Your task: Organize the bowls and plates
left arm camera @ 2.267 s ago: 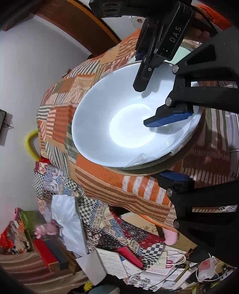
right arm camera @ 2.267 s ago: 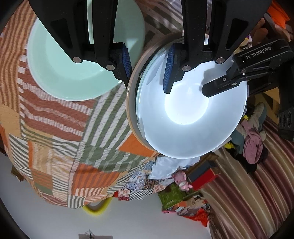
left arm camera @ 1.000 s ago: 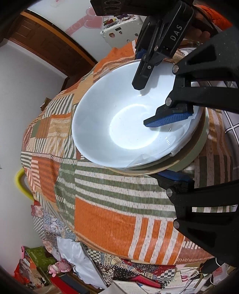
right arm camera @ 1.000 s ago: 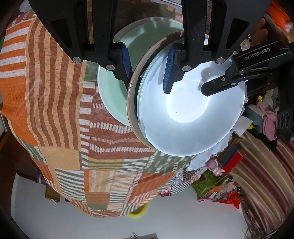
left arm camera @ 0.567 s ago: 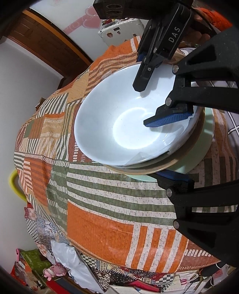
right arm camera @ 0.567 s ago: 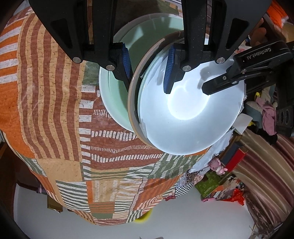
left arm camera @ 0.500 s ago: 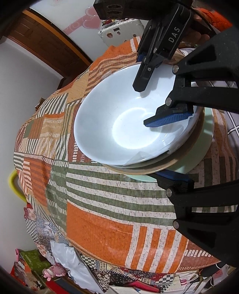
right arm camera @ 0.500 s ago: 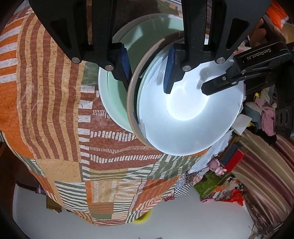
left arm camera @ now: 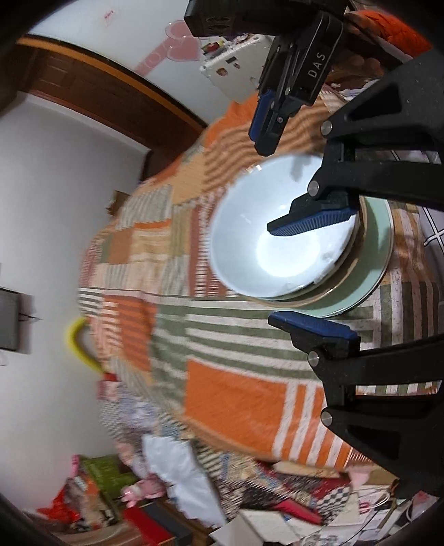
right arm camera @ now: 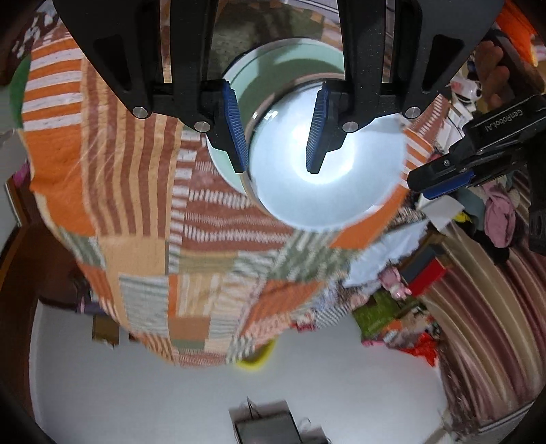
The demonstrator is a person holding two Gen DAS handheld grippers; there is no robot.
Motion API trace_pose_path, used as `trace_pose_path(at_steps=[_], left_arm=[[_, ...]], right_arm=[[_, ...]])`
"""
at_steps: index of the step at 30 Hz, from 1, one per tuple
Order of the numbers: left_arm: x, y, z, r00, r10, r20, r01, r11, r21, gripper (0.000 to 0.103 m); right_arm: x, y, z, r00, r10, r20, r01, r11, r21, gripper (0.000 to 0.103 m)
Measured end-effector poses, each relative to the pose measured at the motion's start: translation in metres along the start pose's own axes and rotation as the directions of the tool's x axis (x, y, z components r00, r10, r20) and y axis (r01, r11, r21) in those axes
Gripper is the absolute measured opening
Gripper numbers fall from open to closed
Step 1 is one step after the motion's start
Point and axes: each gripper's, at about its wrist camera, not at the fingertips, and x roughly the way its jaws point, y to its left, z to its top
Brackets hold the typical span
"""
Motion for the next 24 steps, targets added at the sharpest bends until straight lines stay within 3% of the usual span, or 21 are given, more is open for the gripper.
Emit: trace_pose_path(at_steps=[5, 8, 11, 14, 16, 18, 19, 21, 24], left_arm=[[-0.05, -0.011, 0.008, 0.99, 0.001, 0.14, -0.006, 0.999, 0.035, 0.046], [-0.08, -0.018, 0.008, 0.973, 0.006, 0.229, -0.016, 0.999, 0.044, 0.046], [-0.103, -0.025, 0.006, 0.955, 0.007, 0.297, -0.023, 0.999, 0.049, 0.047], [-0.125, -0.031, 0.002, 0.926, 0.032, 0.376, -0.057, 0.997, 0.057, 0.06], [-0.136, -0.036, -0.001, 0.909, 0.047, 0.413, -0.081, 0.995, 0.065, 0.061], [-0.147, -0.038, -0.003, 0.896, 0.048, 0.441, -0.083, 0.995, 0.06, 0.07], [-0.152, -0.038, -0.005, 0.89, 0.047, 0.454, -0.082, 0.995, 0.058, 0.072], [-0.162, -0.04, -0.008, 0.873, 0.052, 0.485, -0.091, 0.994, 0.057, 0.082], [-0.173, -0.041, -0.012, 0.85, 0.063, 0.524, -0.108, 0.993, 0.057, 0.094]], right_arm=[[-0.045, 0.02, 0.006, 0.992, 0.017, 0.129, -0.009, 0.998, -0.055, 0.032], [-0.073, 0.029, 0.008, 0.977, 0.037, 0.208, -0.022, 0.997, -0.077, 0.033], [-0.097, 0.037, 0.008, 0.959, 0.049, 0.281, -0.023, 0.995, -0.096, 0.044], [-0.113, 0.045, 0.006, 0.938, 0.054, 0.341, -0.014, 0.993, -0.118, 0.049], [-0.119, 0.048, 0.005, 0.93, 0.061, 0.362, -0.016, 0.992, -0.125, 0.051], [-0.124, 0.05, 0.004, 0.924, 0.063, 0.378, -0.015, 0.992, -0.129, 0.054], [-0.126, 0.05, 0.003, 0.921, 0.063, 0.384, -0.013, 0.991, -0.131, 0.057], [-0.129, 0.051, 0.002, 0.913, 0.056, 0.404, -0.003, 0.992, -0.129, 0.076], [-0.137, 0.052, -0.003, 0.899, 0.05, 0.436, 0.008, 0.991, -0.13, 0.081]])
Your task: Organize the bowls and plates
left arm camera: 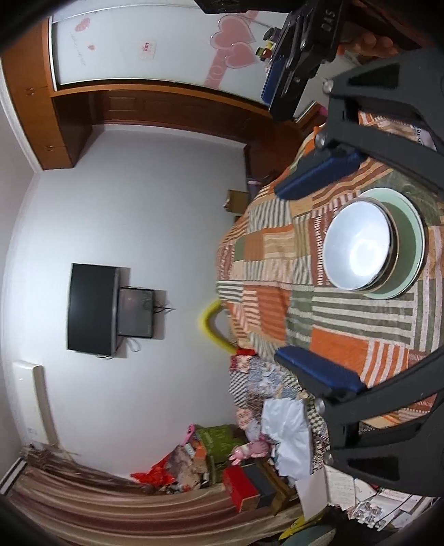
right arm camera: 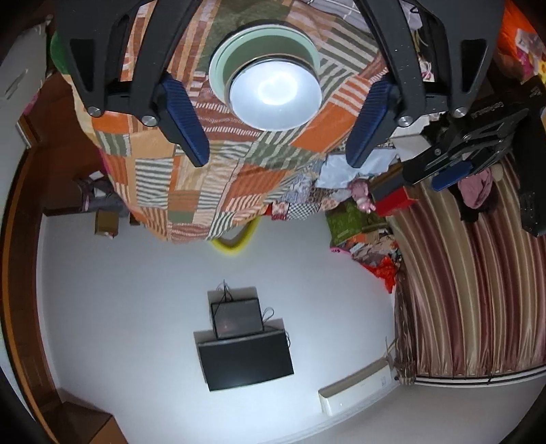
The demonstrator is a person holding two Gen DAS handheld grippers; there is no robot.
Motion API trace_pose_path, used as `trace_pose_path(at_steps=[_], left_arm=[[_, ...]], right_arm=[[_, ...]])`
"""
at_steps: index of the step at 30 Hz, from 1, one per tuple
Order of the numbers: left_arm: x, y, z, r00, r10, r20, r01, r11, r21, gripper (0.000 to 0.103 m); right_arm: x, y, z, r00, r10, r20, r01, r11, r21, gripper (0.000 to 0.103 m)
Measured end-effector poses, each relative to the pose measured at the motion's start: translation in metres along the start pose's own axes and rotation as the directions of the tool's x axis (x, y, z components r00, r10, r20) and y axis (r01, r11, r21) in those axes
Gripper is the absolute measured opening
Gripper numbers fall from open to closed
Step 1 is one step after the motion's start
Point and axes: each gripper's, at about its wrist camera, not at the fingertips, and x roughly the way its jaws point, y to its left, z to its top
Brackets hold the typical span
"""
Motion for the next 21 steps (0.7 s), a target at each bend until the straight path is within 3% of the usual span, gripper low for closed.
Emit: trace_pose_path(at_steps=[4, 11, 21], left_arm=[[-0.008, -0.001, -0.001, 1.0, 0.004, 0.029, -0.004, 1.0, 0.004, 0.101], [-0.015, -0.002, -0.005, 0.999, 0.002, 0.054, -0.002, 1.0, -0.003, 0.103], [-0.018, -0.003, -0.008, 0.998, -0.009, 0.057, 0.009, 1.0, -0.012, 0.103]], right_arm=[[-0.005, 0.004, -0.001, 1.0, -0.009, 0.018, 0.01, 1.0, -0.013, 0.09], [-0.012, 0.006, -0.004, 0.998, -0.041, 0.055, 0.041, 0.999, -0.017, 0.102], [-0.019, 0.009, -0.007, 0.996, -0.057, 0.069, 0.058, 0.998, -0.023, 0.103]])
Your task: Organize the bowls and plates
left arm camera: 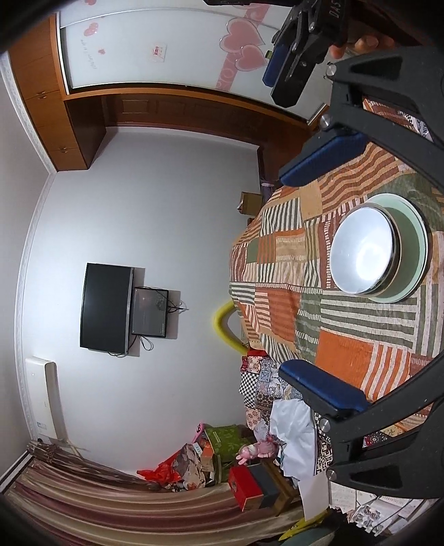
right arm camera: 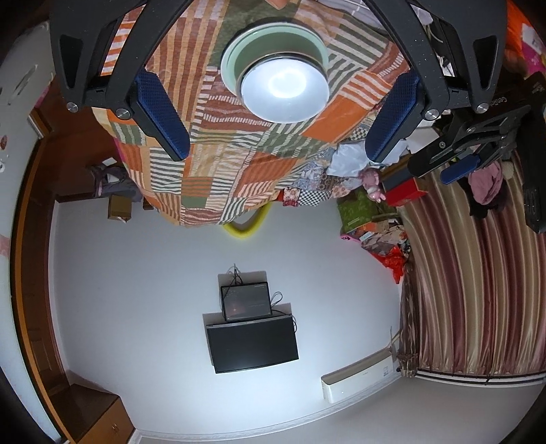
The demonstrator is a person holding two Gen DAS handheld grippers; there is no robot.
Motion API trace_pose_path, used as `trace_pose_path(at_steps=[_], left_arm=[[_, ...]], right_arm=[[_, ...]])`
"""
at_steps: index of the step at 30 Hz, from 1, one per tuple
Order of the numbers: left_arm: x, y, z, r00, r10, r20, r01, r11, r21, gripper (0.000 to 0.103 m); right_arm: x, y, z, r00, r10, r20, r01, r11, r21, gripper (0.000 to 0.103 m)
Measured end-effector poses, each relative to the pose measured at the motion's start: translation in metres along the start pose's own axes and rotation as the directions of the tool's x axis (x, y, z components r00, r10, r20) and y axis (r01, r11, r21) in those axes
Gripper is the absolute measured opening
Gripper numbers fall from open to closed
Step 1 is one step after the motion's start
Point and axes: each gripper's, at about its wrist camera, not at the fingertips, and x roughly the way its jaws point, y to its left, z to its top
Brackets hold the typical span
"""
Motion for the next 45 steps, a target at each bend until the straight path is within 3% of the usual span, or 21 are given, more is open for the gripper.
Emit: trace_pose_path(at_steps=[45], left_arm=[[0.0054, 0.0017, -0.006, 0.999, -0.023, -0.022, 0.023, 1.0, -0.016, 0.103]], right_arm=[[-0.0006, 0.0013, 0.0001, 1.0, -0.001, -0.001, 0.001, 1.0, -0.005, 0.103]])
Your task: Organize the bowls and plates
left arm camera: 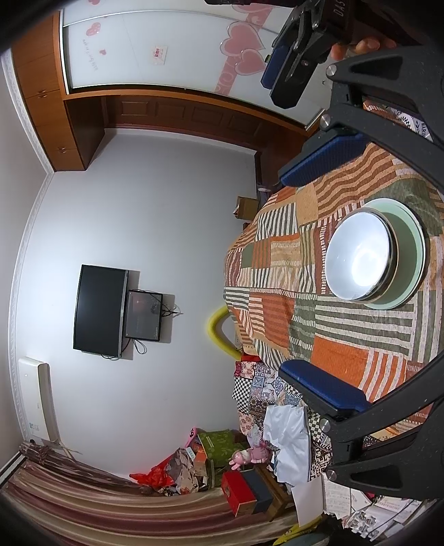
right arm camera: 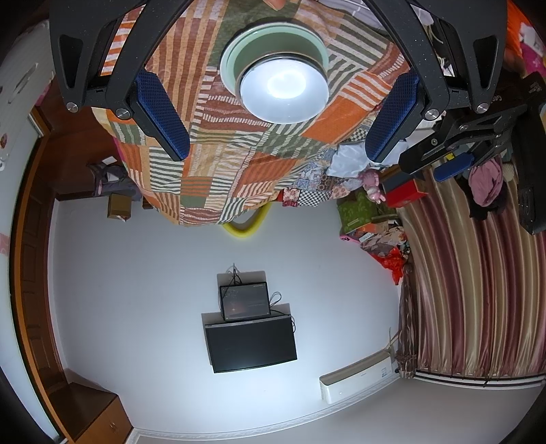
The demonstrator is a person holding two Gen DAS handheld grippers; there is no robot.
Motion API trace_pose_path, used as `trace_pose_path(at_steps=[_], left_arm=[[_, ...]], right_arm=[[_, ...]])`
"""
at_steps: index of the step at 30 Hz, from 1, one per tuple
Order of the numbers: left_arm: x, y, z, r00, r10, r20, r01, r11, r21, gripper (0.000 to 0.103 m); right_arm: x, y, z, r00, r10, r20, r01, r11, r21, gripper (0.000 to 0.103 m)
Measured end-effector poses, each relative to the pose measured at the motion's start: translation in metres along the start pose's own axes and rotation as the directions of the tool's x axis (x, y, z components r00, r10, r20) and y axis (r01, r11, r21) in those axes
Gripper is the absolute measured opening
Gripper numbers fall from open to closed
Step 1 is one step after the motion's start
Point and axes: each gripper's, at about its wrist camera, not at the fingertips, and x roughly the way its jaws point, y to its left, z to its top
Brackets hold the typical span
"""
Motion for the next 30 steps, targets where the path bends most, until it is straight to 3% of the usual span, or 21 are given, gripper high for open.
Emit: trace_pose_path(at_steps=[30], left_arm=[[0.0019, -0.005, 0.001, 1.0, -0.023, -0.015, 0.023, 1.0, 0.016, 0.103]], right_arm=[[0.0042, -0.0042, 0.0027, 1.0, -0.016, -0.003, 0.016, 1.0, -0.005, 0.103]])
